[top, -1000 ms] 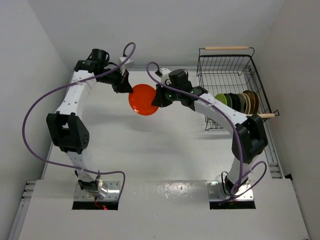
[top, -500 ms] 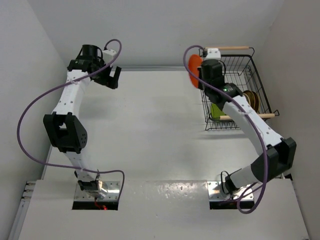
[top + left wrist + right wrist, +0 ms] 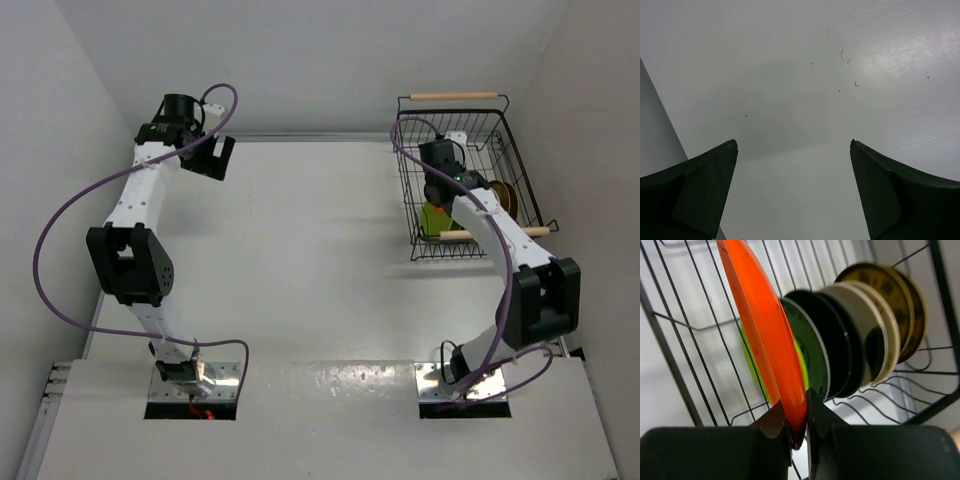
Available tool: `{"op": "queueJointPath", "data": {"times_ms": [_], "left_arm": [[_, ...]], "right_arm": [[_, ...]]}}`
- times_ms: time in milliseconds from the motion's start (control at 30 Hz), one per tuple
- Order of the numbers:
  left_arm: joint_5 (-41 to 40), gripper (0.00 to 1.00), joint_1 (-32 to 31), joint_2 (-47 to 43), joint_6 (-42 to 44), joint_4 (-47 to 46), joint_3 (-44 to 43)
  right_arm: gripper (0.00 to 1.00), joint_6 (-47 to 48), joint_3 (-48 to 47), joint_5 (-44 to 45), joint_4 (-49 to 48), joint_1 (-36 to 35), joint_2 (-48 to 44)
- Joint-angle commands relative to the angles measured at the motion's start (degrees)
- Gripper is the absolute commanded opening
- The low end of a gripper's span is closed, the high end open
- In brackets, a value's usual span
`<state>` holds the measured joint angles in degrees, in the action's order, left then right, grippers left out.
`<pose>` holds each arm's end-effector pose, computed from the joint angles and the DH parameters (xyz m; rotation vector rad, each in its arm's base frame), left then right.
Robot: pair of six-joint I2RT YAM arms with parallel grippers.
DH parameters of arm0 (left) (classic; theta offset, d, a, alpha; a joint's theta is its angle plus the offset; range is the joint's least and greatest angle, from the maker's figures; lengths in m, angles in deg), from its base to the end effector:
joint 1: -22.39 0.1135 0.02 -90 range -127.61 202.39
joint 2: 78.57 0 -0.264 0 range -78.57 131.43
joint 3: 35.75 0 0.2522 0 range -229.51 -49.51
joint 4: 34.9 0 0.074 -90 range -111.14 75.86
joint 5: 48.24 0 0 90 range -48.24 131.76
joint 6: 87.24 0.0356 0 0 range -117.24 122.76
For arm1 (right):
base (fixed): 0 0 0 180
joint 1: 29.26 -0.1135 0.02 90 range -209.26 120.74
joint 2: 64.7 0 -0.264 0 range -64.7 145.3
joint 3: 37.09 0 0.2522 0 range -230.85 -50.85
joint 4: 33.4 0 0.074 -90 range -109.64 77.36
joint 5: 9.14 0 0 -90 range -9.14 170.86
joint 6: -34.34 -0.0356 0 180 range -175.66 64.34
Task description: Load the plates into the dish rack
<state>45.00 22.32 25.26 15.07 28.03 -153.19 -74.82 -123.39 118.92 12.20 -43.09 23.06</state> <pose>0.3996 -0.0025 0.3461 0.2873 2.4129 0.0277 0.3269 0.0579 0.2962 0.4017 2.1909 -0.4835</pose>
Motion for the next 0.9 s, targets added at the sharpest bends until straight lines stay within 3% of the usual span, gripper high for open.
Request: {"op": "queueJointPath", "data": {"times_ms": [0,500,700,767,867], "left_arm": [[-0.87,0.99,-0.36,-1.35,-0.71,-1.09,0.41],[-1.4,0.99,-0.36,-1.35,-0.19,-1.09,0.93],[-1.93,0.99,-0.36,-1.35,-0.19,-1.09,0.93],[-1.93,0.99,-0.36,-1.35,-0.19,-1.09,0.93],[-1.93,0.99,-0.36,-1.35,-0.19,-1.09,0.93]], "right_arm": [[0.0,-2.99,1.33,-2.54,-1.15,0.99,1.26],[0.0,-6.15,2.13,-6.69,0.69,1.78,10.84],[0.16,-5.89,0.9,-6.43,2.27,1.61,11.37],[0.3,-4.49,0.81,-6.42,1.65,1.34,9.53],[0.34,-2.38,0.55,-6.42,0.86,1.26,7.25]]}}
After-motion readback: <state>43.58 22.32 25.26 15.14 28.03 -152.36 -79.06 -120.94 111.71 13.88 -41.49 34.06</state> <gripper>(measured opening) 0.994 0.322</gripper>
